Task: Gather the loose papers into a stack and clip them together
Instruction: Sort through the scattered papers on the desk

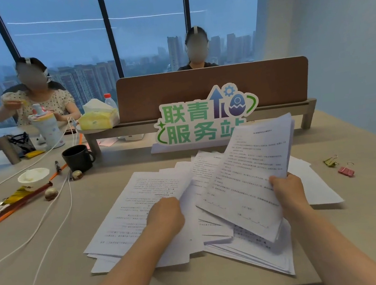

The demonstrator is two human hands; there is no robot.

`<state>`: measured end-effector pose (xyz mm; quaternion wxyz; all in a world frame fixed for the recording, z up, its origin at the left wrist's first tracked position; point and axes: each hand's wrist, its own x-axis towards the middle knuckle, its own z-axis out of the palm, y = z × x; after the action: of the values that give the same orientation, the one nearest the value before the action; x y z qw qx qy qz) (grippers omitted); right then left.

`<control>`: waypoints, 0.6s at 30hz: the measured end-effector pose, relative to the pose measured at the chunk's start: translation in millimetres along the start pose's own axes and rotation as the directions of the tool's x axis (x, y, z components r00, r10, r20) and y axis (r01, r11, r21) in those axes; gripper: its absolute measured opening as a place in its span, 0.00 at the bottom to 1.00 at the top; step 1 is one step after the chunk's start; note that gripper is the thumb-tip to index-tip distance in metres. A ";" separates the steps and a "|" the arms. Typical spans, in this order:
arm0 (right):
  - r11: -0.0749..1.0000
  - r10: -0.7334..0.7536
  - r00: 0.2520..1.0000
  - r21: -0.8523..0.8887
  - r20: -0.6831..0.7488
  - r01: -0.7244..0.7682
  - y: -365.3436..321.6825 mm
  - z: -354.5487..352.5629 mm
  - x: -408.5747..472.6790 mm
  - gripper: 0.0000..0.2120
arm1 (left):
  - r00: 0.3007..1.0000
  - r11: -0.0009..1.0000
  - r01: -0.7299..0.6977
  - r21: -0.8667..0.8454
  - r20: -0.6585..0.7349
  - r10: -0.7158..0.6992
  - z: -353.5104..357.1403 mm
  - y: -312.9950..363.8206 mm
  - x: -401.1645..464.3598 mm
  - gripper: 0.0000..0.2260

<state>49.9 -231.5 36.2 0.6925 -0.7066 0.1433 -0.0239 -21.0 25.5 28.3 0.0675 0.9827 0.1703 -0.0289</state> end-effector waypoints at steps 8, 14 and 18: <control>1.000 -0.009 1.000 -0.026 -0.021 0.008 0.1 -7.6 1.1 0.09 | 0.964 0.986 0.158 -0.051 0.225 -0.142 19.8 29.4 -3.4 0.42; 1.000 0.005 1.000 -0.025 -0.013 -0.005 2.7 -11.4 1.9 0.09 | 0.953 0.990 0.139 -0.031 0.275 -0.125 14.7 35.9 -0.9 0.40; 1.000 0.006 1.000 -0.028 -0.018 -0.006 4.7 -12.6 2.2 0.09 | 0.953 0.991 0.131 -0.025 0.280 -0.119 13.8 33.3 0.1 0.39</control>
<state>48.3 -244.3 31.7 0.6814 -0.7155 0.1518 -0.0260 -10.1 -7.5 18.7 0.1098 0.9544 0.2214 -0.1673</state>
